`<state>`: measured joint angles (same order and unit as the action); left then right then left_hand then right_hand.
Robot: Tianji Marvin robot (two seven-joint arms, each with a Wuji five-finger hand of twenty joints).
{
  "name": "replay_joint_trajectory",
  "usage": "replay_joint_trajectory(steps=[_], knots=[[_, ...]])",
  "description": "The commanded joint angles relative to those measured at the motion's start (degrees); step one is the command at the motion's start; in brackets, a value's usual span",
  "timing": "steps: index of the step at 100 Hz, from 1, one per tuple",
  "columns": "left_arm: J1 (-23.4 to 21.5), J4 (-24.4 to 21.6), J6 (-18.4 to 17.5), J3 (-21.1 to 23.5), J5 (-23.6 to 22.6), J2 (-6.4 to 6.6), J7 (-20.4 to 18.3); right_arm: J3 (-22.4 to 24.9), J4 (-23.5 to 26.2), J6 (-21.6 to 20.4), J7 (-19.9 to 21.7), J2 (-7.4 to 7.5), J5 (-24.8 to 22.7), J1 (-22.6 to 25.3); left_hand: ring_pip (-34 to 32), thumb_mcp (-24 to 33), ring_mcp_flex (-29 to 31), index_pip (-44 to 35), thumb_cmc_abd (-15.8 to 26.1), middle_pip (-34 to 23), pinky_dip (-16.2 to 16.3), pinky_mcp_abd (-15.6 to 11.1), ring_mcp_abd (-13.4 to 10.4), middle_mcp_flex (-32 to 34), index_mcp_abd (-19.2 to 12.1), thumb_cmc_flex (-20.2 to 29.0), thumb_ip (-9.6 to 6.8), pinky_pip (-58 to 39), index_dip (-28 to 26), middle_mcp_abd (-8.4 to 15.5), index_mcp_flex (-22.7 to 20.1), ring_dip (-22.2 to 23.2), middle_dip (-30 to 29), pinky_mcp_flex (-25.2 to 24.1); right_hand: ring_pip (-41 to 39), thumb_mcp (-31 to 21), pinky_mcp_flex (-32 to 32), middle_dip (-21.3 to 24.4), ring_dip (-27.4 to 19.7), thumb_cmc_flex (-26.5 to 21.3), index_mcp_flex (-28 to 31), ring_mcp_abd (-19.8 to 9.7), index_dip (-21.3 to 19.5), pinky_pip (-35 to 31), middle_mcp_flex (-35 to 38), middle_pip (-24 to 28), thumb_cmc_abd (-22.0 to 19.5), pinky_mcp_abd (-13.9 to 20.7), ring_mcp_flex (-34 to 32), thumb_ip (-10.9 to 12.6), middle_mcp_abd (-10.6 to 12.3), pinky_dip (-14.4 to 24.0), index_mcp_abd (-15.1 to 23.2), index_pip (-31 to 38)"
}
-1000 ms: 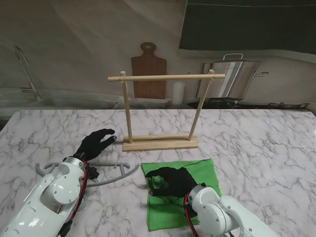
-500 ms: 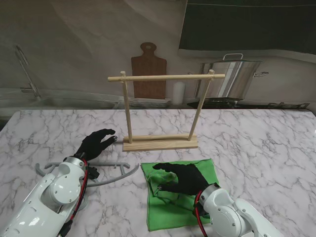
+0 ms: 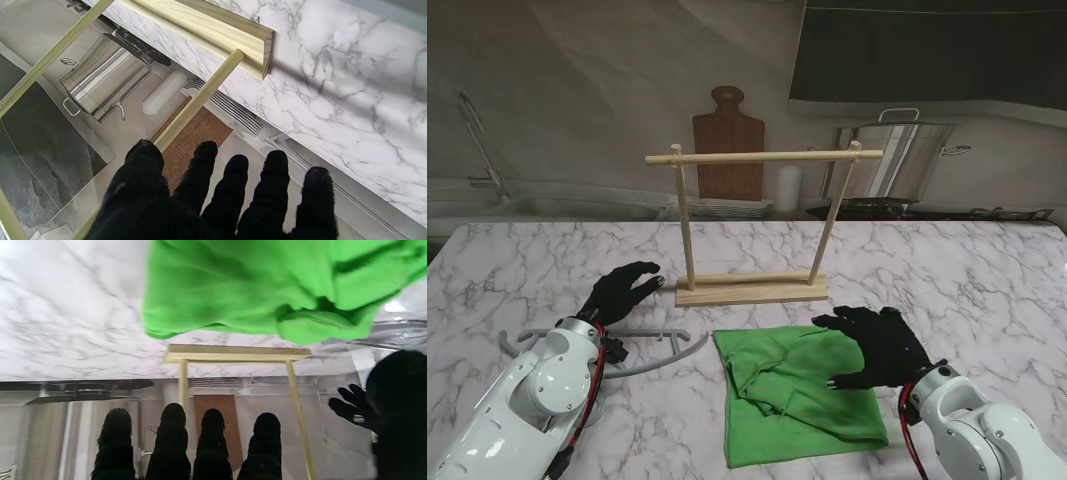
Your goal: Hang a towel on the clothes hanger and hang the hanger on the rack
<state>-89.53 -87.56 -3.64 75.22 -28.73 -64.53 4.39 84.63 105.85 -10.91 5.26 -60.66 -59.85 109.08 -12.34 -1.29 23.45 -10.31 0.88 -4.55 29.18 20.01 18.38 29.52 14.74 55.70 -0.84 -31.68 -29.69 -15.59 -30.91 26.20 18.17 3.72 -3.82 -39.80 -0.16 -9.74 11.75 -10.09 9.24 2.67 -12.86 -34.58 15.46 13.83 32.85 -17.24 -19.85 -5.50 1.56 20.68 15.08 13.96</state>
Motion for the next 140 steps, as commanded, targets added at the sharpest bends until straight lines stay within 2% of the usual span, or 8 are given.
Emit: replay_joint_trajectory(steps=[1,21,39,46,63,83,127,140], knots=[[0.13,0.15,0.3,-0.41,-0.14,0.02,-1.0,1.31,-1.21,0.67,1.89,0.69,1.62,0.97,0.41,-0.65,-0.35,0.71,2.99,0.77,0.87,0.6,-0.16,-1.87,-0.23,0.72,1.53,3.62,-0.44,0.4,0.59,0.4,0.16,-1.19,2.19,-1.62,-1.23,1.02,-1.42,2.45,-2.45,-0.67,1.01,2.17,-2.5,-2.11,2.53,0.51,2.04,-1.02,0.96,-1.26,2.4,-2.16],[0.26,0.21,0.56,-0.68,-0.58,0.13,-1.34,2.59,-4.79,1.03,1.92,0.94,-0.37,0.57,0.42,-0.65,-0.35,0.73,2.98,0.77,0.91,0.57,-0.14,-1.88,-0.28,0.71,1.53,3.76,-0.44,0.38,0.65,0.4,0.15,-1.16,3.23,0.47,-1.54,2.13,-3.0,-1.33,-1.63,-0.43,0.33,5.46,-4.07,-4.24,2.63,0.66,3.6,-0.25,0.13,-2.84,5.34,-5.69],[0.31,0.21,0.81,-0.83,-0.66,0.14,-1.41,0.47,-9.66,2.92,0.23,1.1,-1.26,-2.02,0.44,-0.65,-0.42,0.74,2.99,0.78,0.95,0.63,-0.22,-1.92,-0.22,0.72,1.53,3.91,-0.44,0.37,0.68,0.39,0.15,-1.24,3.38,3.43,-1.09,2.55,-4.19,-10.92,-0.83,-0.5,-0.9,7.31,-4.85,-5.04,4.51,0.79,4.09,1.77,-0.16,-4.12,6.51,-9.45],[0.34,0.22,0.85,-0.87,-0.67,0.15,-1.47,-0.22,-10.76,3.67,0.64,1.23,-1.6,-2.66,0.4,-0.64,-0.3,0.71,2.97,0.74,0.97,0.6,-0.2,-1.85,-0.31,0.76,1.53,3.93,-0.45,0.47,0.63,0.4,0.16,-1.19,3.48,3.33,-1.25,2.54,-4.26,-12.22,-0.94,-0.46,-0.99,7.42,-5.36,-5.07,5.07,0.77,4.4,2.07,-0.32,-4.2,6.68,-9.88],[0.33,0.14,1.11,-0.9,-0.64,0.14,-1.48,-1.18,-11.7,4.16,2.22,1.45,-1.12,-3.23,0.43,-0.63,-0.38,0.73,3.02,0.77,1.01,0.68,-0.18,-1.92,-0.22,0.84,1.52,4.01,-0.44,0.38,0.68,0.39,0.15,-1.24,3.55,2.65,-1.87,3.08,-4.41,-8.39,-0.51,-0.48,-1.62,8.07,-5.71,-6.05,4.03,0.77,5.21,2.66,-0.42,-4.59,6.43,-12.09],[0.32,0.1,1.15,-0.88,-0.72,0.15,-1.48,-2.45,-12.4,4.48,2.68,1.63,-1.71,-3.73,0.47,-0.69,-0.45,0.7,3.0,0.77,1.02,0.66,-0.21,-1.9,-0.31,0.78,1.54,4.18,-0.46,0.42,0.61,0.37,0.14,-1.27,3.64,0.38,-2.11,3.45,-4.48,-0.18,0.1,-0.54,-3.16,8.56,-5.65,-6.82,2.49,0.79,5.51,0.18,-0.29,-4.84,6.34,-14.6],[0.41,0.15,1.11,-0.88,-0.85,0.22,-1.76,-5.81,-14.43,7.49,1.83,2.05,-6.28,-5.1,0.53,-0.64,-0.52,0.73,2.99,0.84,1.02,0.74,-0.17,-2.16,-0.31,0.85,1.53,4.63,-0.45,0.39,0.67,0.34,0.1,-1.32,5.46,0.03,-3.81,7.2,-9.46,-1.66,0.99,-1.05,-6.36,12.57,-5.89,-14.39,2.89,2.54,11.77,0.67,-1.83,-8.11,2.94,-11.53],[0.34,0.09,1.16,-0.83,-0.83,0.21,-1.72,-6.31,-14.77,8.33,2.43,2.15,-6.79,-5.27,0.54,-0.67,-0.52,0.73,2.94,0.84,1.04,0.72,-0.18,-2.21,-0.36,0.8,1.54,4.75,-0.45,0.4,0.66,0.33,0.09,-1.26,5.4,0.93,-3.59,10.23,-9.98,-4.58,3.08,-1.41,-5.92,12.43,-4.72,-16.43,3.33,2.7,11.86,0.98,-2.04,-9.08,2.11,-4.42]])
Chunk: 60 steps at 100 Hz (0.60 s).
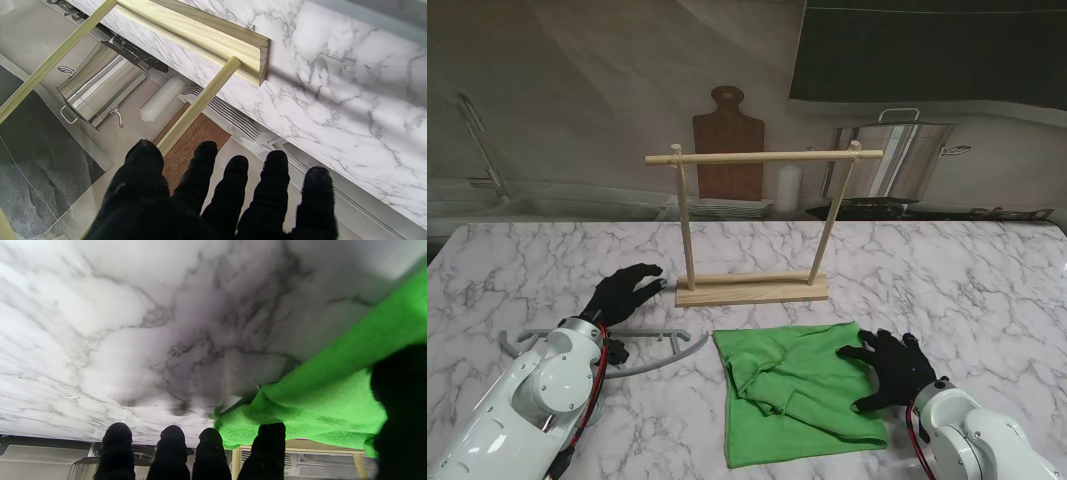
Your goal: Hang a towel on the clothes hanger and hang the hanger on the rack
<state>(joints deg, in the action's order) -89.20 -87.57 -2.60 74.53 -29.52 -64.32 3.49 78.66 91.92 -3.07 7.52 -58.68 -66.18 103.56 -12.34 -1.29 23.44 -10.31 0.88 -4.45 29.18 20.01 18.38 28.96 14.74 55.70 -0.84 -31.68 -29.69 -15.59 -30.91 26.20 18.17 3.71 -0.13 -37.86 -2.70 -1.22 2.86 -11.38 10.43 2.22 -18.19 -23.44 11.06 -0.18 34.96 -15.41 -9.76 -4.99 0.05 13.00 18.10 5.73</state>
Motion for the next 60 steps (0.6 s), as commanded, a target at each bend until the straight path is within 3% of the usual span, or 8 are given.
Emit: replay_joint_trajectory(steps=[1,6,20,28,33,36,42,60], knots=[[0.01,0.1,0.12,-0.14,-0.04,0.0,-0.83,-0.38,-0.86,0.56,0.2,0.16,-0.45,0.25,0.54,-0.67,-0.52,0.72,2.93,0.72,1.04,0.7,-0.18,-1.62,-0.36,0.81,1.54,4.75,-0.46,0.42,0.65,0.33,0.1,-1.24,1.72,-1.0,-1.03,1.73,-1.1,-3.71,2.29,-0.99,-0.57,1.28,-0.29,-2.53,1.36,0.9,1.78,0.47,-0.51,-1.43,-0.73,4.23],[-0.01,0.08,0.13,-0.13,-0.06,0.0,-0.82,-0.56,-1.05,0.9,0.09,0.15,-0.38,0.19,0.55,-0.68,-0.54,0.73,2.9,0.72,1.06,0.68,-0.28,-1.64,-0.37,0.79,1.55,4.78,-0.45,0.44,0.67,0.33,0.1,-1.22,1.72,0.95,-0.85,1.66,-1.2,-6.99,2.93,-1.39,0.49,1.11,-0.22,-2.43,1.23,1.28,1.56,0.33,-0.37,-1.89,1.64,9.07],[-0.02,0.07,0.08,-0.14,-0.06,0.01,-0.86,-0.97,-1.6,1.57,-1.1,-0.07,0.98,0.08,0.56,-0.67,-0.56,0.75,2.91,0.74,1.11,0.73,-0.26,-1.7,-0.36,0.78,1.55,4.85,-0.45,0.37,0.71,0.32,0.08,-1.25,1.65,12.53,-0.35,1.56,-1.34,-19.48,8.84,-2.38,2.41,0.85,1.27,-2.28,-8.2,2.14,0.33,0.96,1.15,-2.92,7.29,21.98],[-0.01,0.1,0.0,-0.15,-0.08,0.02,-0.88,-0.98,-1.77,1.56,-1.8,-0.23,2.15,0.1,0.54,-0.67,-0.5,0.71,2.87,0.74,1.14,0.7,-0.26,-1.73,-0.38,0.75,1.55,4.87,-0.46,0.35,0.62,0.33,0.07,-1.2,1.41,15.08,-0.16,1.45,-1.32,-23.27,13.02,-3.12,2.18,1.04,2.15,-1.99,-10.72,2.8,-0.16,1.42,2.26,-3.28,8.94,26.36],[0.02,0.15,-0.06,-0.15,-0.11,0.02,-0.89,-1.02,-2.0,1.4,-2.25,-0.35,3.23,0.03,0.56,-0.67,-0.54,0.74,2.92,0.78,1.16,0.8,-0.22,-1.82,-0.39,0.71,1.55,4.9,-0.45,0.41,0.71,0.32,0.06,-1.24,1.34,-1.36,0.37,1.38,-1.41,-18.21,17.02,-3.72,3.06,1.25,3.65,-1.97,-9.01,3.32,-0.99,-0.07,3.06,-4.11,9.7,30.26],[0.03,0.17,-0.07,-0.16,-0.1,0.02,-0.87,-1.11,-2.21,1.33,-2.63,-0.46,4.28,-0.03,0.56,-0.66,-0.54,0.75,2.92,0.77,1.17,0.76,-0.28,-1.81,-0.37,0.72,1.55,4.9,-0.45,0.37,0.72,0.32,0.06,-1.21,1.31,-7.69,0.59,1.31,-1.39,-17.89,19.39,-4.24,7.99,1.78,4.63,-1.84,-8.55,3.91,-1.26,-4.92,3.91,-4.86,10.27,34.6],[0.04,0.19,-0.09,-0.16,-0.06,0.01,-0.86,-1.25,-2.61,1.0,-3.47,-0.67,5.86,-0.15,0.57,-0.65,-0.57,0.76,2.94,0.77,1.18,0.68,-0.24,-1.84,-0.34,0.73,1.55,4.93,-0.44,0.38,0.76,0.32,0.06,-1.22,1.37,-9.61,1.05,1.14,-1.43,-20.17,22.51,-5.15,12.86,2.89,6.63,-1.68,-9.12,4.86,-2.02,-9.21,5.15,-6.06,11.09,42.04],[0.03,0.18,-0.08,-0.18,0.0,0.0,-0.84,-1.88,-3.93,-0.32,-7.48,-1.33,9.09,-0.48,0.59,-0.68,-0.61,0.78,2.95,0.8,1.25,0.7,-0.25,-1.99,-0.35,0.67,1.56,4.95,-0.43,0.35,0.81,0.31,0.04,-1.21,0.93,-9.0,3.68,-1.81,-0.96,-24.13,34.62,-7.61,16.59,3.27,16.78,1.69,-9.87,7.08,-7.13,-9.18,8.36,-7.97,4.65,50.8]])
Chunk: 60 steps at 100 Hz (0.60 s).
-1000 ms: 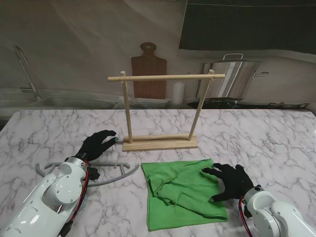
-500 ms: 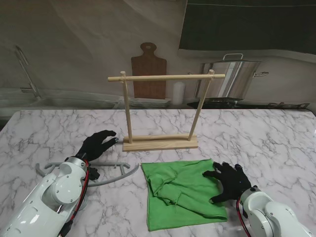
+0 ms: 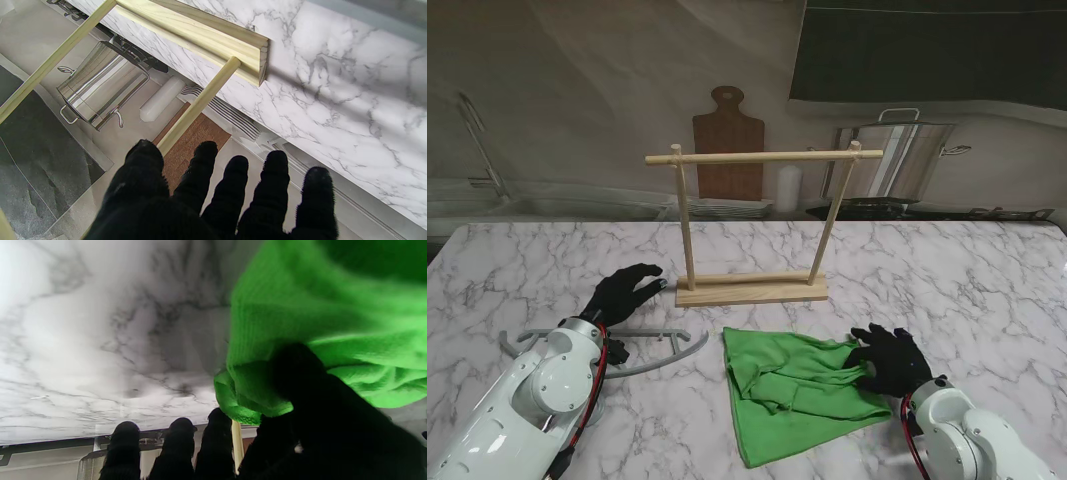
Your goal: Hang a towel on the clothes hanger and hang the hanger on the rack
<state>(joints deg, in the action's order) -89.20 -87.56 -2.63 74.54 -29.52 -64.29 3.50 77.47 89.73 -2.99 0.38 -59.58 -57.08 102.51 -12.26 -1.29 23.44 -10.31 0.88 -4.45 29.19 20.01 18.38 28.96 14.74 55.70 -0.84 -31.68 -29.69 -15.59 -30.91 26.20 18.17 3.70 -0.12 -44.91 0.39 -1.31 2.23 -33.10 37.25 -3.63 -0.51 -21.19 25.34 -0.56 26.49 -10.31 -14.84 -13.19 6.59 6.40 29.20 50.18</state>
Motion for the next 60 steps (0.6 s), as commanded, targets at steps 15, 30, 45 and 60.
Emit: replay_joint_trajectory(steps=[15,30,45,60], knots=[[-0.01,0.2,-0.26,-0.11,-0.03,-0.05,-0.67,-1.11,-2.51,-1.51,-4.27,-1.1,2.08,0.47,0.53,-0.69,-0.63,0.81,2.98,0.81,1.27,0.68,-0.31,-2.1,-0.42,0.55,1.57,5.0,-0.42,0.42,0.89,0.3,0.03,-1.21,-2.63,-2.99,1.55,-14.91,2.87,-5.08,11.06,-2.01,-11.06,-4.8,7.75,27.62,-2.55,2.1,-9.05,-0.8,1.61,-4.59,-16.09,6.54],[-0.02,0.31,-0.58,-0.04,0.0,-0.09,-0.38,-1.54,-3.03,-2.17,-7.83,-1.56,2.47,0.48,0.52,-0.68,-0.61,0.83,3.03,0.85,1.31,0.59,-0.36,-2.29,-0.51,0.42,1.58,5.04,-0.42,0.53,0.97,0.31,0.01,-1.22,-11.95,-3.62,2.37,-17.03,8.21,-6.81,10.6,-0.31,-19.82,-13.19,21.95,33.18,-3.85,1.55,-16.94,-0.75,-2.83,-4.97,-21.51,8.01],[-0.1,0.34,-0.92,0.1,-0.03,-0.09,-0.29,-1.44,-2.48,-2.59,-10.72,-1.94,2.31,0.87,0.53,-0.7,-0.64,0.86,3.07,0.85,1.33,0.64,-0.43,-2.37,-0.5,0.31,1.59,5.11,-0.41,0.53,1.07,0.32,0.0,-1.26,-20.4,-3.82,3.89,-23.78,13.86,-7.7,9.4,2.82,-25.78,-17.23,28.54,40.66,-5.23,-1.4,-23.02,-0.83,-9.53,-3.78,-25.73,10.03],[-0.11,0.39,-1.18,0.18,-0.03,-0.1,-0.2,-0.23,0.01,-2.88,-12.41,-2.06,0.62,2.05,0.52,-0.7,-0.61,0.87,3.09,0.82,1.34,0.67,-0.41,-2.34,-0.57,0.24,1.6,5.19,-0.4,0.53,1.13,0.33,0.0,-1.28,-28.67,-1.66,7.55,-29.44,20.0,-7.05,8.59,3.26,-33.06,-24.9,31.71,50.02,-8.22,-3.91,-29.31,-0.59,-11.97,0.35,-27.08,10.73]])
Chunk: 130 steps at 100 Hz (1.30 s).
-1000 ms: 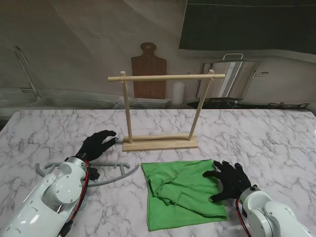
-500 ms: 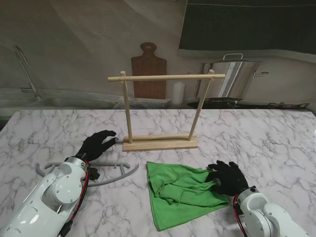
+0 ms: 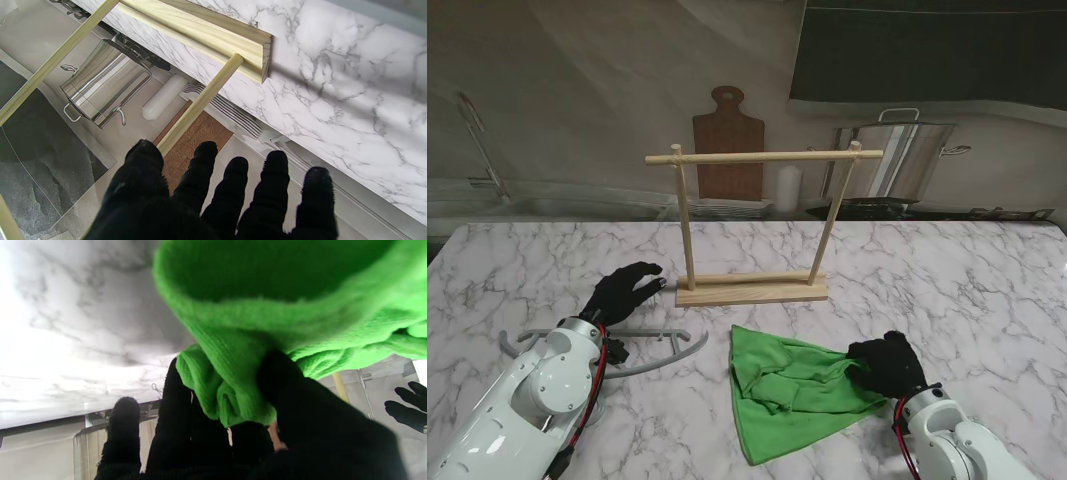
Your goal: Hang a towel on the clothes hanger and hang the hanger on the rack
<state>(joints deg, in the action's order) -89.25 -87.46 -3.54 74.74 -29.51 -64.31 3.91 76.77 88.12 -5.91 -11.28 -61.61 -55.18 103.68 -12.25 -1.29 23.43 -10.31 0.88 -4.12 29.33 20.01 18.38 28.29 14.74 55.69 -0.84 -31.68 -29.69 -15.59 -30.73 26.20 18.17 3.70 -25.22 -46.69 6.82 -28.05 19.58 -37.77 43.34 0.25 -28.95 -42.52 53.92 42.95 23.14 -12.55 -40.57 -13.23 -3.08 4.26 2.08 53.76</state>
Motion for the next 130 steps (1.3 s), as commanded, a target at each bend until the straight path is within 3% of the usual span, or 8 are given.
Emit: replay_joint_trajectory(steps=[1,15,34,62,77,92,108,130], knots=[[-0.06,0.3,-0.28,-0.03,-0.04,-0.08,-0.61,0.57,1.84,0.09,-0.82,-0.03,-1.48,0.97,0.53,-0.68,-0.63,0.86,3.06,0.52,1.21,0.65,-0.41,-1.72,-0.55,0.28,1.59,5.19,-0.41,0.52,0.93,0.32,0.0,-1.26,-3.9,0.21,1.54,-2.88,2.86,-2.3,2.54,-0.61,-4.84,-4.03,3.43,6.85,-4.98,-1.77,-3.99,-0.56,-2.38,2.75,-0.05,7.17],[-0.1,0.28,-0.29,0.06,-0.07,-0.08,-0.57,2.65,5.49,-0.14,-0.95,-0.05,-3.15,2.56,0.54,-0.66,-0.64,0.83,3.07,0.5,1.24,0.63,-0.39,-1.68,-0.43,0.32,1.59,5.21,-0.41,0.44,0.88,0.32,0.0,-1.2,-10.8,0.09,6.36,-6.17,7.04,-1.6,3.62,-0.13,-7.58,-11.4,7.22,12.31,-5.22,-2.64,-9.96,-0.41,-4.1,8.23,-2.08,6.94],[-0.06,0.26,-0.21,0.03,-0.21,-0.08,-0.52,6.49,10.84,-2.43,-0.52,-0.27,-3.63,4.39,0.46,-0.6,-0.49,0.68,3.19,0.4,1.36,0.59,-0.38,-1.37,-0.46,0.58,1.55,5.1,-0.47,0.53,0.53,0.36,0.05,-1.08,-16.47,-0.72,11.04,-8.68,10.21,-1.04,4.75,0.17,-9.09,-17.11,10.36,14.64,-4.98,-3.75,-14.86,-0.4,-4.55,12.85,-3.0,6.29],[0.61,0.3,0.09,-0.61,-0.61,0.19,-1.68,13.7,16.88,-7.55,0.92,-0.22,-5.64,3.85,0.47,-0.65,-0.53,0.62,3.21,0.44,1.41,0.67,-0.41,-1.34,-0.46,0.69,1.53,5.0,-0.52,0.57,0.39,0.36,0.07,-1.12,-16.59,-1.26,11.46,-9.23,10.61,-0.02,5.14,-0.01,-10.11,-17.59,10.8,14.13,-5.71,-4.11,-15.43,-0.53,-3.69,14.14,-2.96,6.44],[1.43,-0.36,-0.34,-0.22,-2.89,1.14,-5.19,18.23,20.25,-10.65,1.19,-0.25,-6.7,3.14,0.69,-0.66,-0.94,0.62,3.26,0.43,1.38,0.45,-0.65,-1.34,-0.58,0.65,1.53,5.01,-0.54,0.71,0.46,0.26,0.08,-1.15,-16.29,-1.01,10.95,-9.49,10.66,-0.1,5.22,-0.34,-10.18,-16.92,10.66,13.99,-5.69,-4.04,-15.37,-0.54,-3.68,14.25,-2.54,6.24],[2.34,-0.46,-2.42,1.03,-7.62,2.37,-8.51,21.1,22.08,-11.28,-5.97,-1.02,-7.77,4.01,2.5,-0.62,-4.53,0.47,3.45,0.59,0.82,-0.77,-1.9,-2.08,-0.73,0.76,1.51,6.06,-0.67,1.01,0.46,-0.7,0.06,-2.19,-15.83,-0.63,10.1,-9.56,10.63,-0.24,5.13,-0.42,-10.13,-15.86,10.35,13.47,-5.8,-4.19,-15.17,-0.51,-3.6,14.13,-2.37,5.85],[2.47,-0.22,-4.89,3.07,-12.94,3.56,-11.43,23.51,22.35,-12.28,-13.65,-1.61,-9.57,4.91,5.22,-0.66,-7.56,0.23,3.49,2.39,-2.46,-1.8,-3.36,-6.14,-1.11,0.9,1.53,12.01,-0.88,2.21,0.15,-4.48,-2.76,-1.98,-14.82,0.18,9.83,-9.48,10.38,-0.46,4.88,-0.85,-10.2,-15.3,10.08,12.49,-6.19,-4.24,-14.94,-0.41,-3.19,14.22,-1.79,5.37],[2.04,0.16,-7.06,4.97,-16.6,4.42,-13.62,24.33,22.57,-13.06,-14.3,-1.55,-10.56,6.22,5.69,-0.67,-8.3,2.61,3.64,3.84,-3.15,-2.52,-3.93,-10.24,-2.14,0.96,1.55,15.67,0.78,2.97,3.77,-7.05,-6.78,0.08,-14.02,0.63,9.89,-9.45,10.24,-0.55,5.06,-1.15,-10.23,-14.93,10.16,11.82,-6.06,-4.26,-15.01,-0.28,-2.93,14.33,-1.19,4.97]])
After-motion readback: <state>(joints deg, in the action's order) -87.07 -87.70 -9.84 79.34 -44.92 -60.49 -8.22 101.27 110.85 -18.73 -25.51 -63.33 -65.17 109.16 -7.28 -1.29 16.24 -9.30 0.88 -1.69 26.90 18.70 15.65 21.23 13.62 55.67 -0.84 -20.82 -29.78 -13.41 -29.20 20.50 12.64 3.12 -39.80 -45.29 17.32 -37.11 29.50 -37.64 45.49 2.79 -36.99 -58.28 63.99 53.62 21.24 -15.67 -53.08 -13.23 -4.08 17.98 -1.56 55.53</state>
